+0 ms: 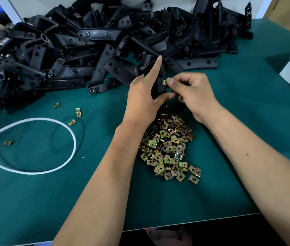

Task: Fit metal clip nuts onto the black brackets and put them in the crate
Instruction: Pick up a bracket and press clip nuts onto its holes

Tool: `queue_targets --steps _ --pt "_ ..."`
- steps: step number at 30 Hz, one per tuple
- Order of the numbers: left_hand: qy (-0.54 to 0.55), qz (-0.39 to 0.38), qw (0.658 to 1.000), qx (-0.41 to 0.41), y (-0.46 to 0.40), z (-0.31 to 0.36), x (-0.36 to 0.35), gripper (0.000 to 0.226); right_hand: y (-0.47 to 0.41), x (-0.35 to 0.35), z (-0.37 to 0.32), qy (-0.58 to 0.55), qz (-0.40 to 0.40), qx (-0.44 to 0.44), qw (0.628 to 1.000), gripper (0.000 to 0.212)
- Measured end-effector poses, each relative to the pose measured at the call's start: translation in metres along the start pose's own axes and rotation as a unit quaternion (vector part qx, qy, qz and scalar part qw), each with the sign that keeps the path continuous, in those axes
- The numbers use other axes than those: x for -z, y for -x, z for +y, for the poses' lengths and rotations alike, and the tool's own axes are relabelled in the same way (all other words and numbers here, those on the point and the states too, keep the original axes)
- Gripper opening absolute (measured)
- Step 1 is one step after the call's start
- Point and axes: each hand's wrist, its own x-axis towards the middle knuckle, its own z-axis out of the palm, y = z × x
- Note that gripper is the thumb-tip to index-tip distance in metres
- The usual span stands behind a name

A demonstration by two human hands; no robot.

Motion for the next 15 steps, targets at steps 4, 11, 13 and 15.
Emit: queue_targets --steps 4,11,13,15 --pt "0.0 0.004 1.0 0.005 0.002 0.0005 0.0003 0.091 0.001 -0.0039 0.0003 -0.005 -0.005 0.013 1.0 0.019" --pt "-0.055 0.007 0.998 -0.012 0.0003 -0.0002 -0.002 0.092 -0.0013 -0.0057 0.001 0.009 -0.001 0.024 1.0 0.015" --pt "-0.049 0.006 0.999 -0.021 0.0019 -0.0024 -0.003 0.092 -0.0019 -0.0048 0.0017 0.008 0.003 0.015 1.0 0.015" --pt "-0.019 0.004 1.0 -0.011 0.0034 -0.0051 -0.0027 0.087 -0.0032 -0.0042 0.003 0.016 0.008 0.007 1.0 0.015"
